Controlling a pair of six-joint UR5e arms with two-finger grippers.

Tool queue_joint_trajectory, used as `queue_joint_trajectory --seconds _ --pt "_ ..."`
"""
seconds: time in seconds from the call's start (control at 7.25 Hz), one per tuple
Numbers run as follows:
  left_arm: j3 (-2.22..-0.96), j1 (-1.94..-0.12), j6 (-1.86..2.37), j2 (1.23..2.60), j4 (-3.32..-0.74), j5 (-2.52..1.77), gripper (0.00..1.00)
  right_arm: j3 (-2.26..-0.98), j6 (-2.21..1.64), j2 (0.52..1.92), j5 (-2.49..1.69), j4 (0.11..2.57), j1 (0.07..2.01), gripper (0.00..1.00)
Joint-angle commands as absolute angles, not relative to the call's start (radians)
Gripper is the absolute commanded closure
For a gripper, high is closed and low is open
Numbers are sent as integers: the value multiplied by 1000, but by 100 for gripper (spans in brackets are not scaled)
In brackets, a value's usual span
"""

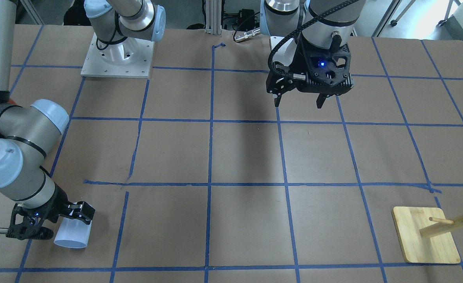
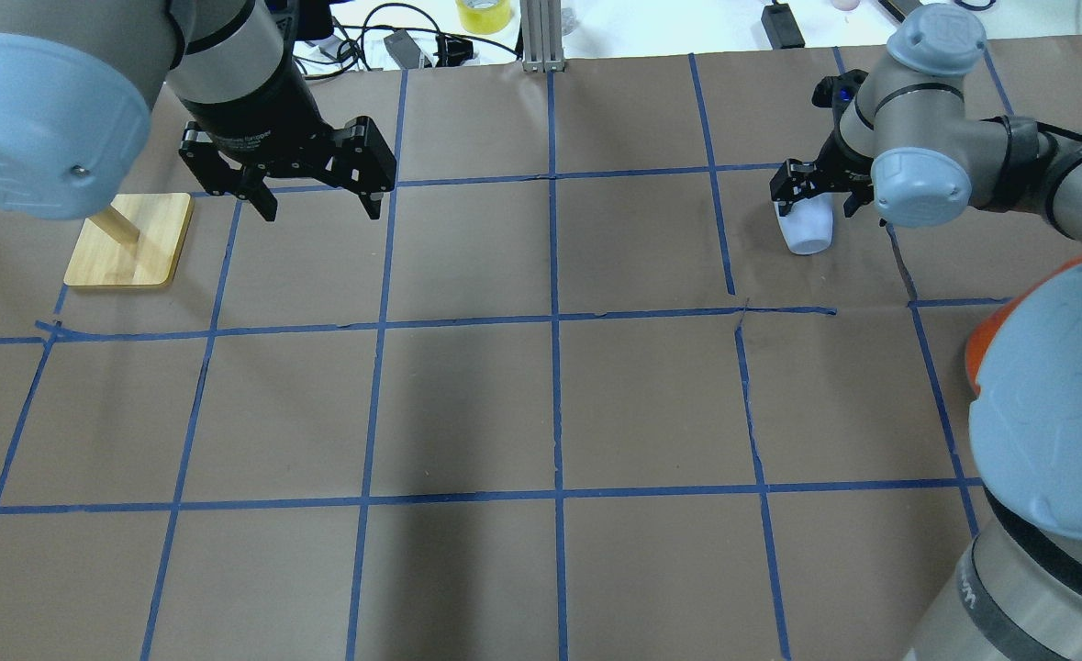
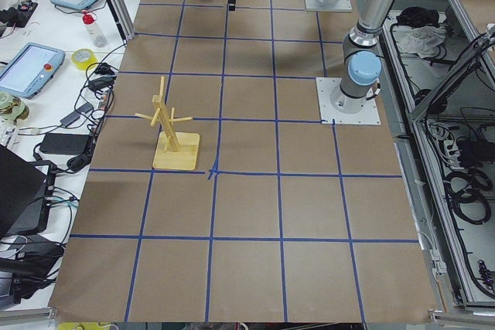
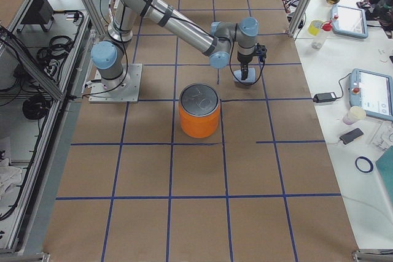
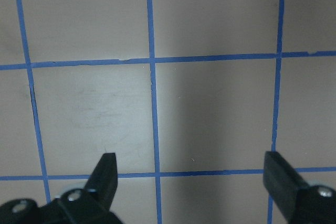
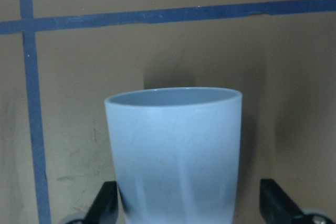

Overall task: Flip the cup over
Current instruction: 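Lift the cup with the right gripper and carry it toward the left arm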

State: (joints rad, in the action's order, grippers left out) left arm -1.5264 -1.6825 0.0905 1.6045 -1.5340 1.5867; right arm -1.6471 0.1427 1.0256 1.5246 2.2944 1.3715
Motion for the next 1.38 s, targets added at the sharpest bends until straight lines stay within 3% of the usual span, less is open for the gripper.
queue_joint_trajectory --seconds 0.0,0.28,0.55,0.69,1.24 --pt "-1526 -1683 91 1605 -1534 1586 0 -1644 143 996 1520 2328 1373 5" --pt "-1526 -1683 91 1605 -1534 1586 0 -1643 143 991 1519 2330 1373 14" --pt "-1528 -1683 91 1605 -1534 1586 0 -1637 144 994 1511 2329 1373 36" --pt "-1526 -1683 91 1605 -1534 1588 0 -1637 143 1003 1509 2327 1376 41" --pt "-1526 -1683 91 1606 -1534 1591 0 -1634 244 1104 1457 2301 1567 45"
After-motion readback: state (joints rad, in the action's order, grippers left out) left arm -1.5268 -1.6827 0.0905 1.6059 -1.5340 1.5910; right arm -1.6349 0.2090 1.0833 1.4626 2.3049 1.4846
